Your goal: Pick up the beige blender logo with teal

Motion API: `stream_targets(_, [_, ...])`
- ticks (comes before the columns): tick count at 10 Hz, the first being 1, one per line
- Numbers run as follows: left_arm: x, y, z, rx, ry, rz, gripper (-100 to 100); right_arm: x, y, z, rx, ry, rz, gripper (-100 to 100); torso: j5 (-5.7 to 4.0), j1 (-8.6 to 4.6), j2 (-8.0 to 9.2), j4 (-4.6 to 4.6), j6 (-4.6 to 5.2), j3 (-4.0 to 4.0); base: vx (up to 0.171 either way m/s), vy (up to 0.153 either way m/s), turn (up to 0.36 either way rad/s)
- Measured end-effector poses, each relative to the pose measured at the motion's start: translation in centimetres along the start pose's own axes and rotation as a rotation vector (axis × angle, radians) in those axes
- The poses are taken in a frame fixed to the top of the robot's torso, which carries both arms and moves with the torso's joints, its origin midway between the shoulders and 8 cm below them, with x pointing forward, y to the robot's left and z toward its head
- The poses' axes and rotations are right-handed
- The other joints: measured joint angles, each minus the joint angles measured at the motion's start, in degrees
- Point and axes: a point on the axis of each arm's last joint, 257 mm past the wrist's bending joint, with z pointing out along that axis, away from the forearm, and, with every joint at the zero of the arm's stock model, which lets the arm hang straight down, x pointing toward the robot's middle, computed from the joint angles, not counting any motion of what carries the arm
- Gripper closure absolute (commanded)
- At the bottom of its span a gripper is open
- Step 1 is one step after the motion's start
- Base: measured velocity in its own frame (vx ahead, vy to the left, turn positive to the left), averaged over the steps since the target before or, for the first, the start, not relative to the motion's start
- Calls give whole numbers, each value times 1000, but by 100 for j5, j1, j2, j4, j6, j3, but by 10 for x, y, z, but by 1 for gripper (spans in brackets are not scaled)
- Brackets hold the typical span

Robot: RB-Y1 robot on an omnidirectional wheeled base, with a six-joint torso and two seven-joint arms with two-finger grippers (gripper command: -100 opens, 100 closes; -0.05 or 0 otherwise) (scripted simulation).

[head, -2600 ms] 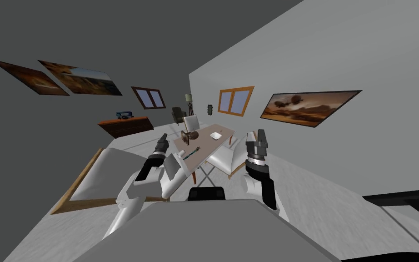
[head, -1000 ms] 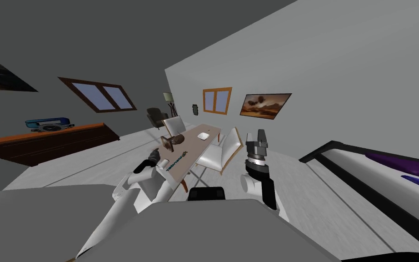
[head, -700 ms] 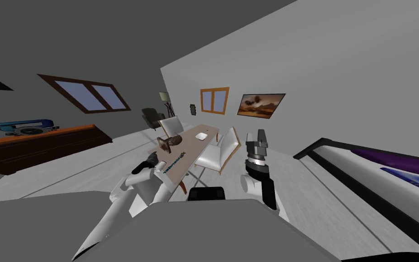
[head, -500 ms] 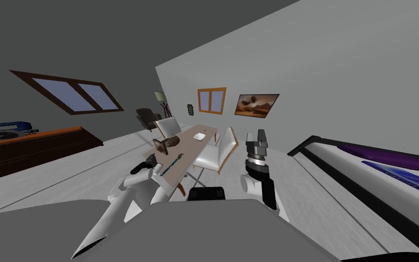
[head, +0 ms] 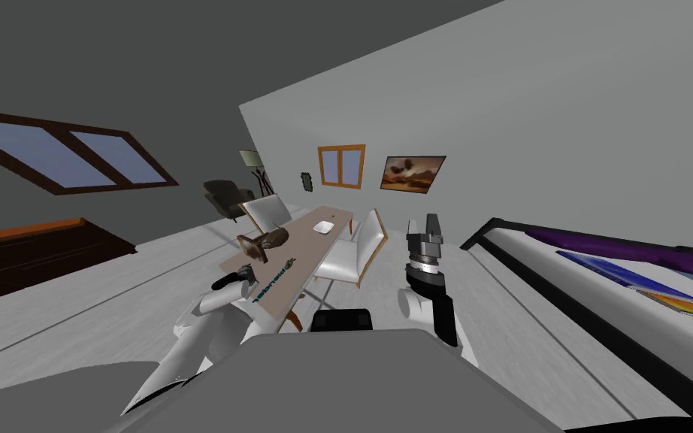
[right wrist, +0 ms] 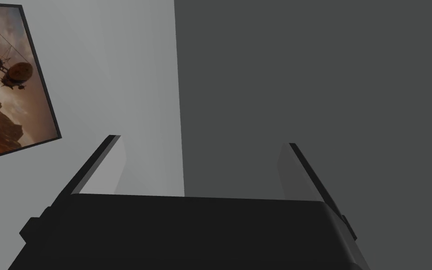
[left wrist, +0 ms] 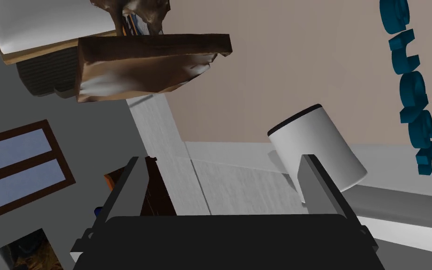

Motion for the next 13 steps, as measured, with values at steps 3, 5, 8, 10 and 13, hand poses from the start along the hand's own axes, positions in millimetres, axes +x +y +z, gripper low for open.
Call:
stream_targets(3, [-30, 37, 10, -131, -60, -94, -100, 0, 0, 0, 0, 0, 0, 0, 0, -1, -3, 0, 6, -1, 45, -11, -164])
stream_targets(5, [-51, 67, 7, -219, -101, -154, -100, 0, 0, 0, 0, 0, 0, 0, 0, 4, -6, 0, 4, -3, 57, 5, -167])
stream_targets(8, [-74, 109, 5, -336, -153, -239, -100, 0, 0, 0, 0, 0, 0, 0, 3, 11, -4, -1, -1, -2, 57, 19, -178])
stream_targets(10, [-89, 138, -4, -411, -192, -299, -100, 0, 0, 0, 0, 0, 0, 0, 2, 10, -4, -1, -2, -2, 61, 24, -134])
stream_targets(13, [-101, 161, -12, -490, -232, -367, -100, 0, 0, 0, 0, 0, 0, 0, 3, 10, 5, 0, -4, 2, 35, 26, -89])
